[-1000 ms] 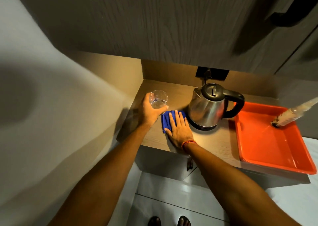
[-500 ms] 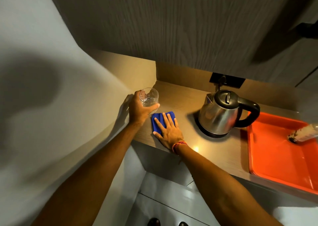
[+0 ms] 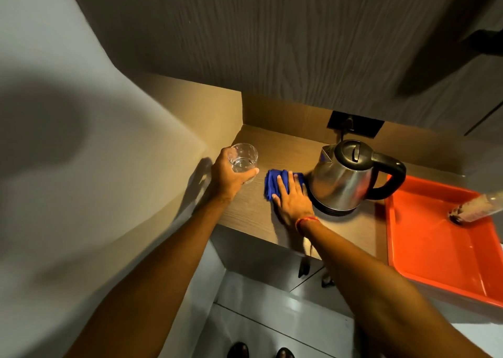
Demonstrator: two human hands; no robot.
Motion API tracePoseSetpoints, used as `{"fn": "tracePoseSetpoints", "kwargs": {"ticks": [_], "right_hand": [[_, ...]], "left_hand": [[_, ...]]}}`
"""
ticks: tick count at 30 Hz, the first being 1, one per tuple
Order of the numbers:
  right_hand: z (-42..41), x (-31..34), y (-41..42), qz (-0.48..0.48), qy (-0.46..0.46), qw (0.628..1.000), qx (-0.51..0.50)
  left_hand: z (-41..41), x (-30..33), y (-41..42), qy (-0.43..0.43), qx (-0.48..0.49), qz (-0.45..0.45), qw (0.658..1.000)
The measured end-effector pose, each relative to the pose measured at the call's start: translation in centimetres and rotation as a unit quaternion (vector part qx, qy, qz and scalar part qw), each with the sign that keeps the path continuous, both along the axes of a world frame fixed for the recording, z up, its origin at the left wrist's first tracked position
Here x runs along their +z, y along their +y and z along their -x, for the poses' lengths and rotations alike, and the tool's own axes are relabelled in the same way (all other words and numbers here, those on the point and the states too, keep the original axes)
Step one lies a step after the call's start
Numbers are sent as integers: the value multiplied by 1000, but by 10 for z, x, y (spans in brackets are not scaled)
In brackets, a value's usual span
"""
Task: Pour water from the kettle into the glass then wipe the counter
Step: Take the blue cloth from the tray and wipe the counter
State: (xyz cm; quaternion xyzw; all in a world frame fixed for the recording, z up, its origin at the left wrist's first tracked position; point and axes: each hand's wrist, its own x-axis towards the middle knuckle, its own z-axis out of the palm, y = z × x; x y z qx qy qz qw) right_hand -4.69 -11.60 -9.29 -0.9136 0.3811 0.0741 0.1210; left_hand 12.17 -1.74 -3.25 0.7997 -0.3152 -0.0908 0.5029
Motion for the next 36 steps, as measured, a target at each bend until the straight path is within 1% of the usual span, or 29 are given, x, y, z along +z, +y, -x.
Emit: {"fn": "tracePoseSetpoints", "kwargs": {"ticks": [4,8,12,16,20,23,27,29,31,32,33,35,36], "right_hand": [[-37,14,-13,-31,14,999,0],[-54,10,22,-2,29,996,82],[-35,-8,67,17,1,991,129],[9,-23,75,40,-11,990,134],[57,-30,69,74,-23,994,81],[89,-34,69,90,-21,995,27],[98,-33,70,68,-24,997,0],[93,-25,70,23,-64,997,-21],[91,-15,69,-19,-153,986,-71],[91,-11,68,-20,-199,974,-107],[91,-8,65,-6,-226,962,-151],[93,-3,59,2,-235,939,-252],[93,-2,55,-19,-233,925,-300]], "left_hand": [[-4,-1,10,-19,-5,-8,1000],[-9,1,13,-22,0,-12,1000],[2,5,8,9,12,9,1000],[20,5,-1,35,-4,14,999],[40,2,-16,67,-34,6,997],[56,-6,-26,81,-59,-22,995],[71,-18,-37,98,-107,-61,987],[75,-24,-40,107,-116,-69,985],[78,-28,-42,106,-120,-77,984],[78,-30,-43,106,-120,-82,984],[78,-32,-44,107,-117,-88,983],[77,-33,-46,117,-106,-94,983],[76,-34,-46,120,-103,-97,983]]}}
